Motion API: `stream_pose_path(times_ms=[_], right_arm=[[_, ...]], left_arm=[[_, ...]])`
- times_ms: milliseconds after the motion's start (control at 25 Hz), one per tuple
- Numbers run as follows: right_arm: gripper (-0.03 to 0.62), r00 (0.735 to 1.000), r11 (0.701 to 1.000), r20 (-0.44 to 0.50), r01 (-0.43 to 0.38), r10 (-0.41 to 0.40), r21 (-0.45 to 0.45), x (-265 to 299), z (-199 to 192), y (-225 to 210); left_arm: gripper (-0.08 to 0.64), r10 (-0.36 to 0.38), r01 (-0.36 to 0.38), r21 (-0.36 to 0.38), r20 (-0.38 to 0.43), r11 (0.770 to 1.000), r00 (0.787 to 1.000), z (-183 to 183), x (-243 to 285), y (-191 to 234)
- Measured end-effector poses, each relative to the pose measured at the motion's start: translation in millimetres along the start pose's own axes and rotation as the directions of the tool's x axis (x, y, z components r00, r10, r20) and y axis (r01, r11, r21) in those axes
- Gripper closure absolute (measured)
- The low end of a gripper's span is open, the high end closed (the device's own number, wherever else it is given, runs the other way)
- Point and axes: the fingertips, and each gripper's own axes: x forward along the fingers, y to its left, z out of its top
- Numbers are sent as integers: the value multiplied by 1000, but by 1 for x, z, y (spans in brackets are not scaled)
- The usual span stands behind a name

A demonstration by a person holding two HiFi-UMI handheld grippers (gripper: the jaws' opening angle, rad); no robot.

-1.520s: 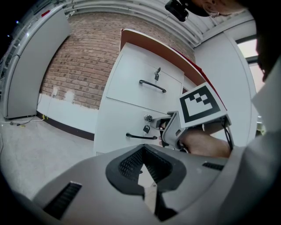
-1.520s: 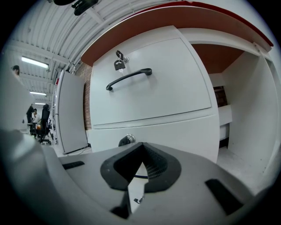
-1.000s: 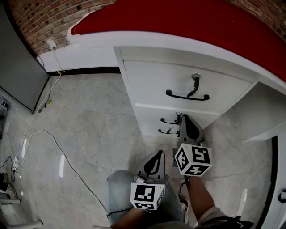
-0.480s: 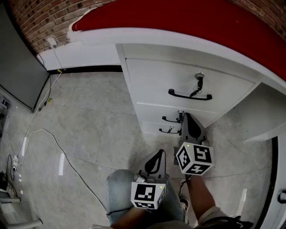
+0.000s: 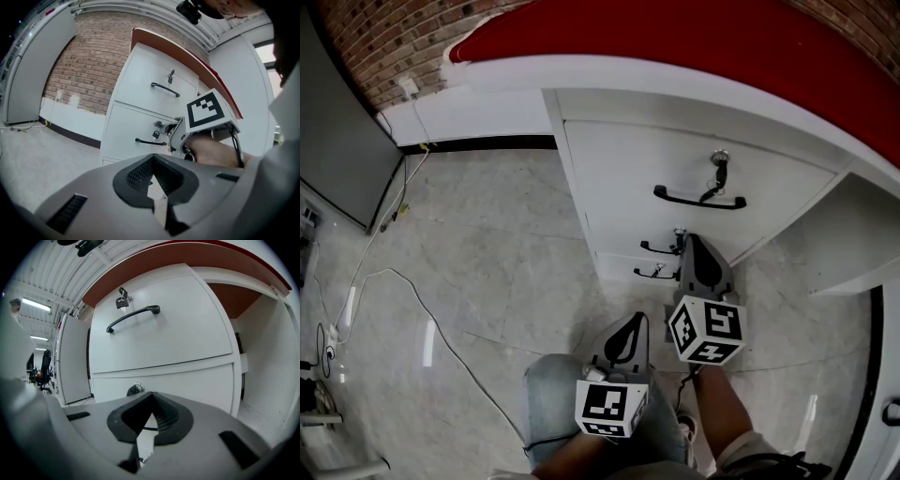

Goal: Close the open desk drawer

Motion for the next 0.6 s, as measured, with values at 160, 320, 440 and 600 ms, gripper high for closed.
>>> stream_pose_path(times_ms=[160, 320, 440, 600], right_arm=[[594, 1000, 1000, 0, -2, 2, -2, 1, 0, 0], [594, 1000, 1000, -1, -1, 1, 1, 1, 0, 0], [594, 1000, 1000, -4, -13, 13, 7, 1, 0, 0], [594, 999, 999, -14, -31, 32, 9, 1, 0, 0]], left_arm=[[552, -2, 2, -2, 2, 1000, 1000, 1, 0, 0], [552, -6, 6, -6, 1, 1000, 1000, 0, 0, -2], [552, -9, 9, -3, 5, 1000, 1000, 2, 0, -3], [552, -7, 7, -2, 15, 1000, 1000, 6, -1, -3]])
